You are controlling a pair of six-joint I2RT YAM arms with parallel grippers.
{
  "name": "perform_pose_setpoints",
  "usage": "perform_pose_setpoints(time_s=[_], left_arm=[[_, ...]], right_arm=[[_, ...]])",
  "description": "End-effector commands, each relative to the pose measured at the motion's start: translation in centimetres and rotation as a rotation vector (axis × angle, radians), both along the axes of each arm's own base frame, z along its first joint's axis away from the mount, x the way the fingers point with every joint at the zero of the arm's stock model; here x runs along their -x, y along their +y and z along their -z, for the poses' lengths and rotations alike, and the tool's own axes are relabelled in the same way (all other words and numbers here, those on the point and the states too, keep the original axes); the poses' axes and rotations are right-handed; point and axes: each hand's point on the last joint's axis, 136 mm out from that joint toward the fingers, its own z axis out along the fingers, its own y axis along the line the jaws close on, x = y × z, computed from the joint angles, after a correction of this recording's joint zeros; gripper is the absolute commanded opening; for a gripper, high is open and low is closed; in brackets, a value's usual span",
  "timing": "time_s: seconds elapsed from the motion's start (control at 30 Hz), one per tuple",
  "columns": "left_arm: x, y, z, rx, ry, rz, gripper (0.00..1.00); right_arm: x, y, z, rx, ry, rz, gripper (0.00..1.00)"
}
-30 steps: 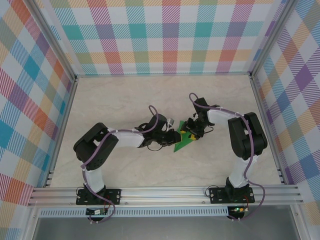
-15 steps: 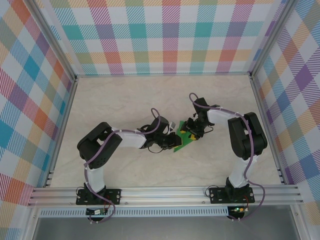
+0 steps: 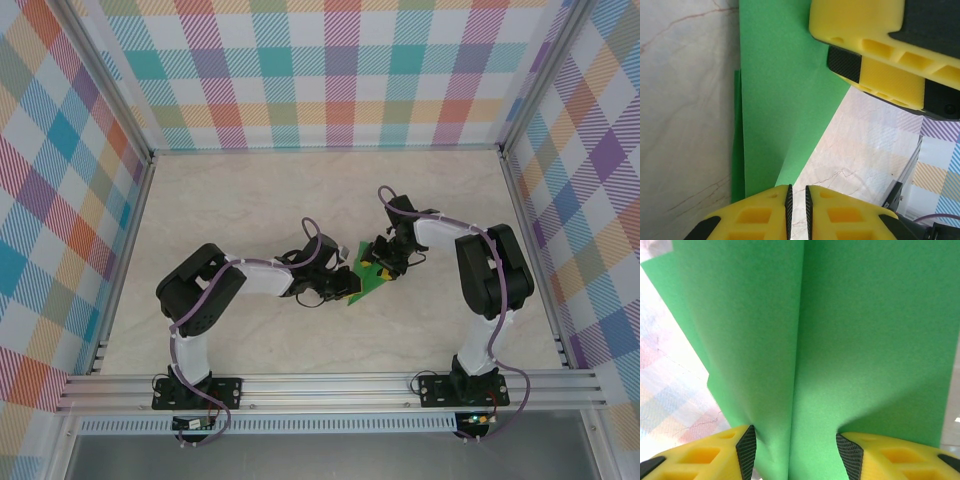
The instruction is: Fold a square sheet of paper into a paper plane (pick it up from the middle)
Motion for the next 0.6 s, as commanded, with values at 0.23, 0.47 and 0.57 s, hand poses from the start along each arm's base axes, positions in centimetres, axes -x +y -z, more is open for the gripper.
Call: perform_pose_setpoints(time_s=[0.23,0.47,0.57], left_arm=[[0.1,-0.4,0.0,-0.019,-0.007,0.016,0.17],[-2.0,-0.2,-2.5,0.005,-0.058,-0.049,0.17],[-2.9,-0.1,-3.1,0.006,-0.076,-0.086,0.17]], right_arm=[[5.9,-6.7,7.6,0.351,0.226,0.024,0.52],[6.0,-6.8,7.8,0.357,0.235,0.032,0.51],[6.0,-6.8,7.9,0.361,0.239,0.032,0.51]])
